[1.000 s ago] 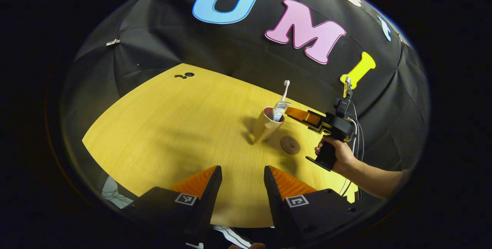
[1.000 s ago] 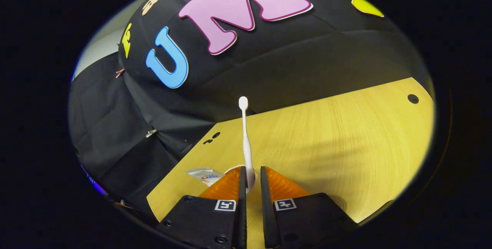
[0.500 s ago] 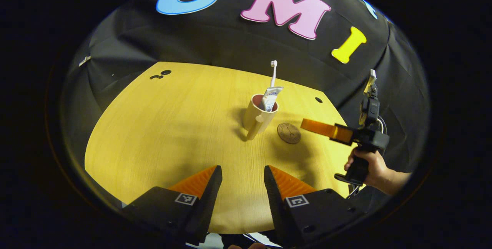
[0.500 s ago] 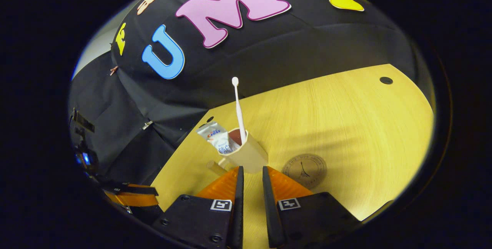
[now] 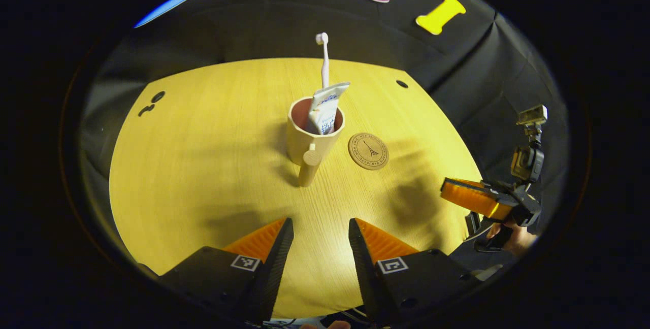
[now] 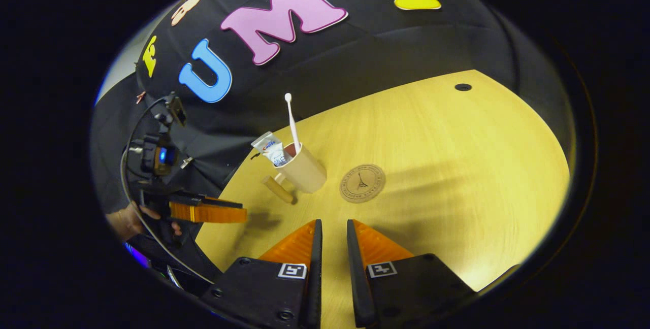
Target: Put the toothbrush and toothpaste on the desktop into the cup, then pick up the cup and place it on the coaster on the desktop.
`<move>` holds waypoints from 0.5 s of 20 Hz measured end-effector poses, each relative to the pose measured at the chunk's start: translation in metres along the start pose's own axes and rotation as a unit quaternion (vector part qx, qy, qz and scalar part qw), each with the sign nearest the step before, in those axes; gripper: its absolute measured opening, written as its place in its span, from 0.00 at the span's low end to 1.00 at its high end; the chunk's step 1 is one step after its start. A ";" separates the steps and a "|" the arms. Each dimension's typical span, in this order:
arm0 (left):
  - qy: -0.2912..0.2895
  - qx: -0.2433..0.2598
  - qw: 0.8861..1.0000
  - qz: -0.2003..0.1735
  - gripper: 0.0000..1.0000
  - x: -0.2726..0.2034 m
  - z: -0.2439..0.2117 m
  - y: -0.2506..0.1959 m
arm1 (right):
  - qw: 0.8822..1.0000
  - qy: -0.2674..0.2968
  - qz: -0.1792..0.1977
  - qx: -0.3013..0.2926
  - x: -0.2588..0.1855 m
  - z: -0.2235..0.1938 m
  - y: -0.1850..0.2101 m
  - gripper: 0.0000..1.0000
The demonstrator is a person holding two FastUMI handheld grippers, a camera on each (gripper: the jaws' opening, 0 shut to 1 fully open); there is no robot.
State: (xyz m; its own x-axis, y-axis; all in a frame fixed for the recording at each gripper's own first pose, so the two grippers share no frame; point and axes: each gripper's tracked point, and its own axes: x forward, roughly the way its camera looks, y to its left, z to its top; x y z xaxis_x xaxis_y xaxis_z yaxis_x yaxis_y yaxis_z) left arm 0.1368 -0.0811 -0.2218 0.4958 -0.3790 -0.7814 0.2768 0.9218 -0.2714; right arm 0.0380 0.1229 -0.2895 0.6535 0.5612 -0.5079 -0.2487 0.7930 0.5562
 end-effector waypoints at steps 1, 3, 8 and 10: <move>0.010 0.002 1.000 -0.002 0.69 0.004 0.006 -0.001 | 1.000 -0.002 -0.005 0.008 -0.007 -0.001 -0.004 0.29; 0.030 0.004 1.000 -0.007 0.69 0.014 0.016 -0.003 | 1.000 -0.007 -0.016 0.018 -0.021 -0.005 -0.015 0.29; 0.074 0.017 0.997 0.022 0.69 0.039 0.036 0.003 | 0.999 -0.010 -0.033 0.035 -0.053 -0.016 -0.038 0.29; 0.084 0.030 0.995 0.037 0.76 0.050 0.043 0.004 | 0.998 -0.013 -0.042 0.041 -0.065 -0.019 -0.049 0.29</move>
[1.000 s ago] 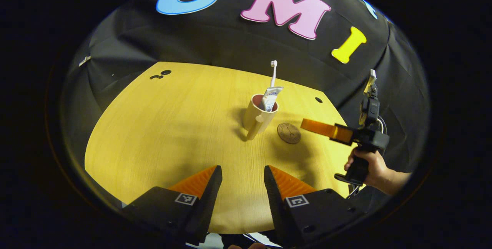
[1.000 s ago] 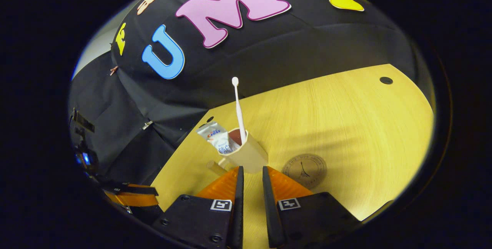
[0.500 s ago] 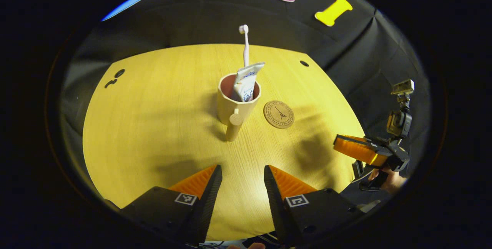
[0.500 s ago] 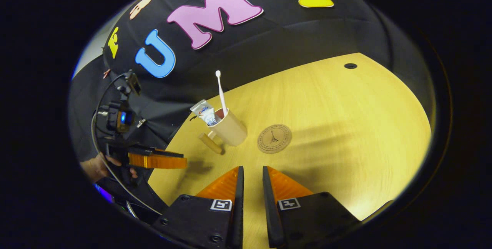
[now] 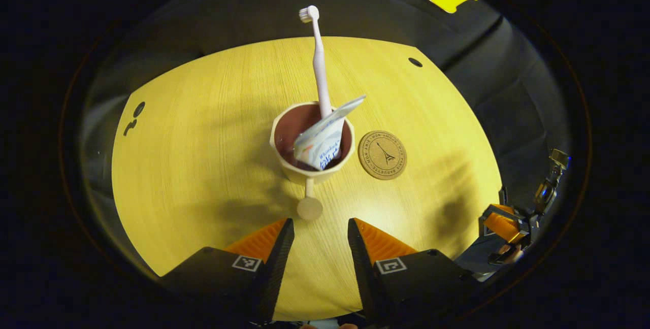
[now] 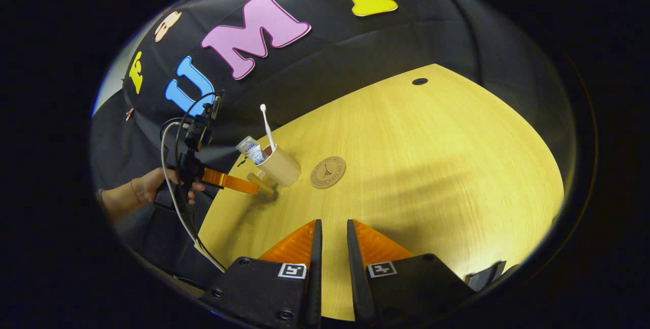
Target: Put the toothbrush and toothpaste on the desktop into the cup, then pick up the cup and place it on the coaster on the desktop.
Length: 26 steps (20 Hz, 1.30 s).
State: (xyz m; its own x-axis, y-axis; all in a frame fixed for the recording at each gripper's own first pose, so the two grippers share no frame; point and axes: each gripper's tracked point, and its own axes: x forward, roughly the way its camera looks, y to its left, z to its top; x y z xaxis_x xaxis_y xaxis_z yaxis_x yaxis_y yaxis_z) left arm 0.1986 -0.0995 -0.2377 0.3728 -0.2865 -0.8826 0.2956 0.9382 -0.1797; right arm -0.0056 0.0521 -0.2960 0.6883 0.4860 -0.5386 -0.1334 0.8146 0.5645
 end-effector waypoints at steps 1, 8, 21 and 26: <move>0.006 0.005 1.000 0.007 0.67 0.004 0.004 0.002 | 1.000 0.000 -0.003 0.005 -0.004 0.000 -0.005 0.29; 0.022 0.011 0.999 0.034 0.58 0.032 0.017 0.007 | 0.999 -0.003 -0.032 0.032 -0.032 -0.003 -0.043 0.29; -0.001 0.031 0.998 0.056 0.27 0.037 0.024 0.014 | 0.999 0.010 -0.017 0.033 -0.023 -0.005 -0.044 0.29; -0.019 0.030 0.998 0.061 0.19 0.032 0.028 0.015 | 0.999 0.009 -0.018 0.033 -0.024 -0.002 -0.044 0.29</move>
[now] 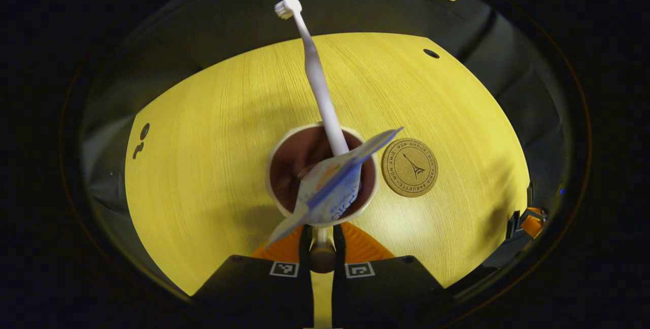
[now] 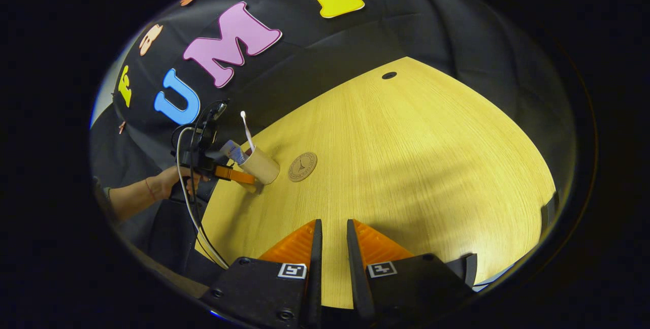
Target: Put the toothbrush and toothpaste on the desktop into the cup, then pick up the cup and place it on the coaster on the desktop.
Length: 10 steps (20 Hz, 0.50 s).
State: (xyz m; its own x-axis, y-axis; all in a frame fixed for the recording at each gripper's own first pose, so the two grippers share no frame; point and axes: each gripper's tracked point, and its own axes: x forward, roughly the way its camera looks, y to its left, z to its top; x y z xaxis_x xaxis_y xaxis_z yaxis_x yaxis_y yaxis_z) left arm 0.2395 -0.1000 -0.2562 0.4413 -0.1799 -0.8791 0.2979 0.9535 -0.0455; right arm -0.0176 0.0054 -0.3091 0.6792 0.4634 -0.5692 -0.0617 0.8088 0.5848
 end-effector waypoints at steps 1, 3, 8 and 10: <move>0.000 -0.002 1.000 -0.001 0.23 -0.001 -0.002 -0.001 | 1.000 -0.001 0.000 0.000 0.000 0.001 -0.001 0.29; 0.002 -0.004 1.000 -0.006 0.17 -0.001 -0.006 -0.001 | 1.000 -0.001 0.000 -0.001 0.000 0.003 -0.001 0.29; -0.012 0.006 1.000 -0.004 0.15 -0.002 -0.006 -0.001 | 1.000 -0.001 0.001 0.000 0.001 0.000 -0.001 0.29; -0.023 0.010 1.000 -0.007 0.15 -0.003 -0.004 -0.005 | 1.000 0.003 0.000 0.000 0.001 -0.004 -0.001 0.29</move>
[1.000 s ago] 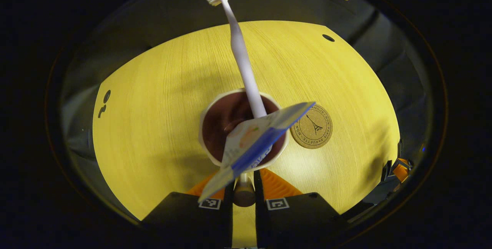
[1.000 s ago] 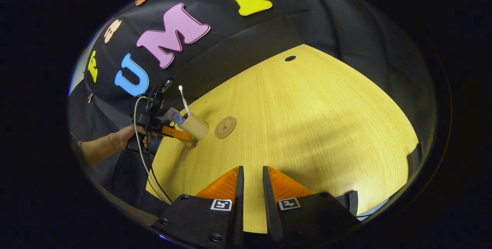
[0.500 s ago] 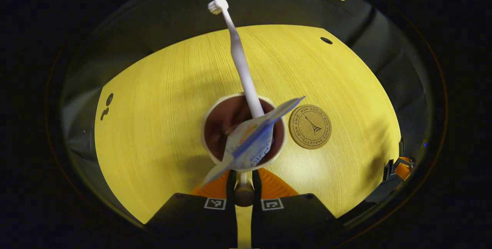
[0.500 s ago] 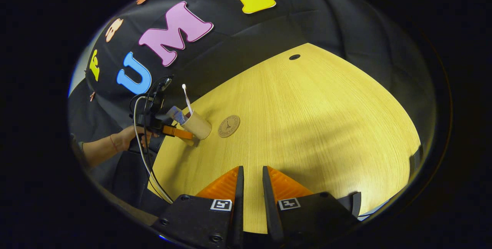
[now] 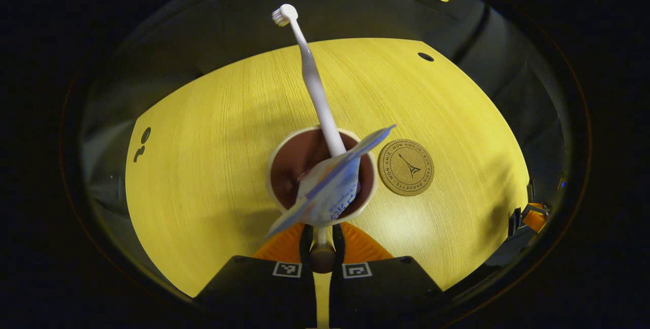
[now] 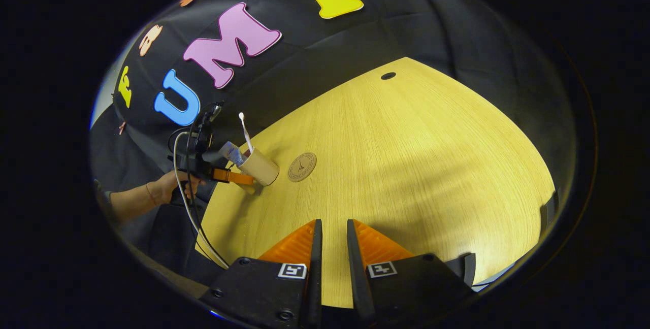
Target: Put the toothbrush and toothpaste on the desktop into the cup, then pick up the cup and place it on the coaster on the desktop.
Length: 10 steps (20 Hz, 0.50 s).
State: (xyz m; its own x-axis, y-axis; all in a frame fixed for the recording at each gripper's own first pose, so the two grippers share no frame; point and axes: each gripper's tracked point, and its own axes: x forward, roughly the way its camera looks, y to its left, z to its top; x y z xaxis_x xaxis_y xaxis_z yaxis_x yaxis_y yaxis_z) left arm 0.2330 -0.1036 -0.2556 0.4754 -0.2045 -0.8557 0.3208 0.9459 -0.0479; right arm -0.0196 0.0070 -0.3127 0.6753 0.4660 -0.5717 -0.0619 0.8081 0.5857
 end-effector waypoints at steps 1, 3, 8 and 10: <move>-0.003 0.000 1.000 -0.002 0.15 -0.001 -0.001 -0.003 | 1.000 0.000 -0.001 0.000 -0.001 0.000 -0.001 0.29; -0.003 0.000 1.000 -0.002 0.15 -0.001 -0.001 -0.005 | 1.000 0.000 -0.002 0.001 -0.002 -0.002 -0.002 0.29; -0.010 0.019 1.000 -0.001 0.14 -0.011 0.007 -0.015 | 1.000 -0.007 -0.004 0.005 -0.005 0.005 -0.006 0.29; -0.011 0.019 1.000 -0.004 0.14 -0.015 0.010 -0.021 | 1.000 -0.009 -0.005 0.009 -0.006 0.005 -0.007 0.29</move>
State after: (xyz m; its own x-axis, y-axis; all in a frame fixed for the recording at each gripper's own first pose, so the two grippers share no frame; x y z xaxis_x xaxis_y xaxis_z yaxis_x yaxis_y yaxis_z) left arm 0.2275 -0.1231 -0.2368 0.4900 -0.2177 -0.8441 0.3546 0.9343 -0.0351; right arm -0.0194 -0.0039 -0.3102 0.6896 0.4508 -0.5667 -0.0421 0.8063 0.5901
